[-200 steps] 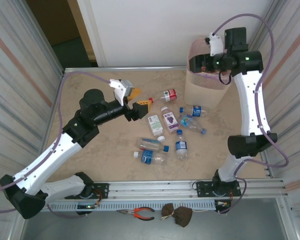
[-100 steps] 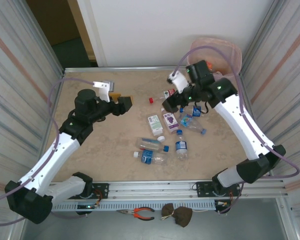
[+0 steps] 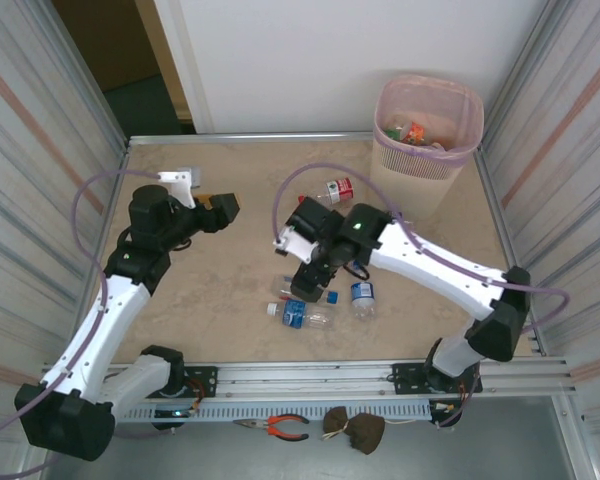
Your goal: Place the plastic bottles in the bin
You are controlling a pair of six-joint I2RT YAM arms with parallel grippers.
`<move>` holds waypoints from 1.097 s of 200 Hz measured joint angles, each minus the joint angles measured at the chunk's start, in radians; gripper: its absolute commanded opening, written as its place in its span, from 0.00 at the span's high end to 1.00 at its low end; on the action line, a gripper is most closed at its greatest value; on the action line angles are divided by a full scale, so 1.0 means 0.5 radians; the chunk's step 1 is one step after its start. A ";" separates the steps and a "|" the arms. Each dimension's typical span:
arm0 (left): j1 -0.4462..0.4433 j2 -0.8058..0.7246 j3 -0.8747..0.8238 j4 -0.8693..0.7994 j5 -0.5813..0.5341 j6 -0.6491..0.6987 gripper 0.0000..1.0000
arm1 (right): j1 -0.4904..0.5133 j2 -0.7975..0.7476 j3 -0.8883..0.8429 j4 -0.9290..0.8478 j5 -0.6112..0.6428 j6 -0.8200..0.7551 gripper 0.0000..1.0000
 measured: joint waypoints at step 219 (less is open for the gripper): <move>0.125 -0.175 -0.105 -0.143 0.017 -0.053 0.25 | 0.436 0.855 0.098 -0.029 0.299 0.143 0.18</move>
